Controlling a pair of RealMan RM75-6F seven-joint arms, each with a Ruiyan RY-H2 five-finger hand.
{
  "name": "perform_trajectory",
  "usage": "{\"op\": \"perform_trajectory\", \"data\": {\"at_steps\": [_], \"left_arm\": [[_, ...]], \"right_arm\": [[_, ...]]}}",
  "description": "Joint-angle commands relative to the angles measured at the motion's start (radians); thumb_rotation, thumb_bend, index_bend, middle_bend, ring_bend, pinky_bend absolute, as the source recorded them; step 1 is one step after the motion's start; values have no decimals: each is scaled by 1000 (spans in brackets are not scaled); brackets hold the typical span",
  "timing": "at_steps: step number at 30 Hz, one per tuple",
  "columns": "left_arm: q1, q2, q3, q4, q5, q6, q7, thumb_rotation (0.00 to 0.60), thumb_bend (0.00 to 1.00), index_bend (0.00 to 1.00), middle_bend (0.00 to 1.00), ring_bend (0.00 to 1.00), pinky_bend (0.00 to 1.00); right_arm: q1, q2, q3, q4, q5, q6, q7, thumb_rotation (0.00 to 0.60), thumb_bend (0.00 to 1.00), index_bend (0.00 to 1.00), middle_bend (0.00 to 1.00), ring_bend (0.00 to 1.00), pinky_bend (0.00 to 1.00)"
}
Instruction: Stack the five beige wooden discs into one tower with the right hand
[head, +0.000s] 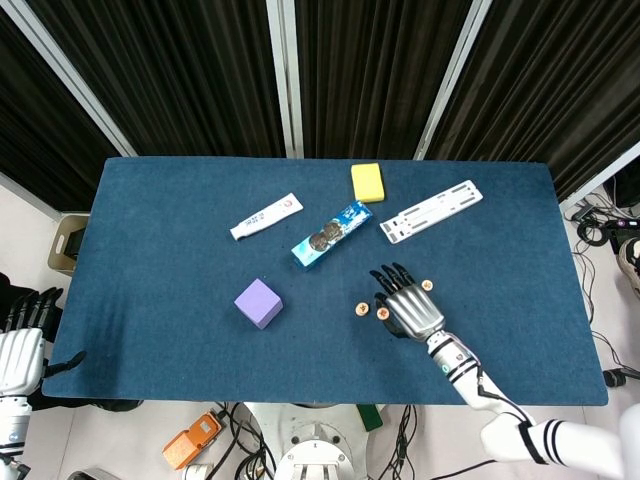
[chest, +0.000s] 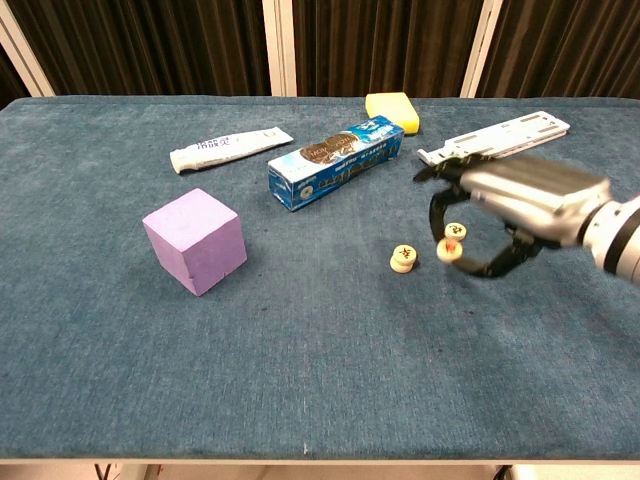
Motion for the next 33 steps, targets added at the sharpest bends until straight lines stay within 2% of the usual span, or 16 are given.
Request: {"op": "perform_trajectory", "data": {"at_steps": [1,12,33], "left_arm": [[-1,0,0,-2,2,1,2,600,49,89,76,16,0],[-3,3,0,-13,-1,-6,13,600,49,89,76,15,0],[-1,-1,-1,-2,-5,-6,2,600,49,89,76,16,0]], "right_arm": [[22,4,25,-9,16,-19,-15,600,514,547,141,31,81],[91,-59,51,28,89,-111,-100,600,513,523,141,31,81],[104,-75,36,44,106,-109,-104,600,514,464,141,30,81]]}}
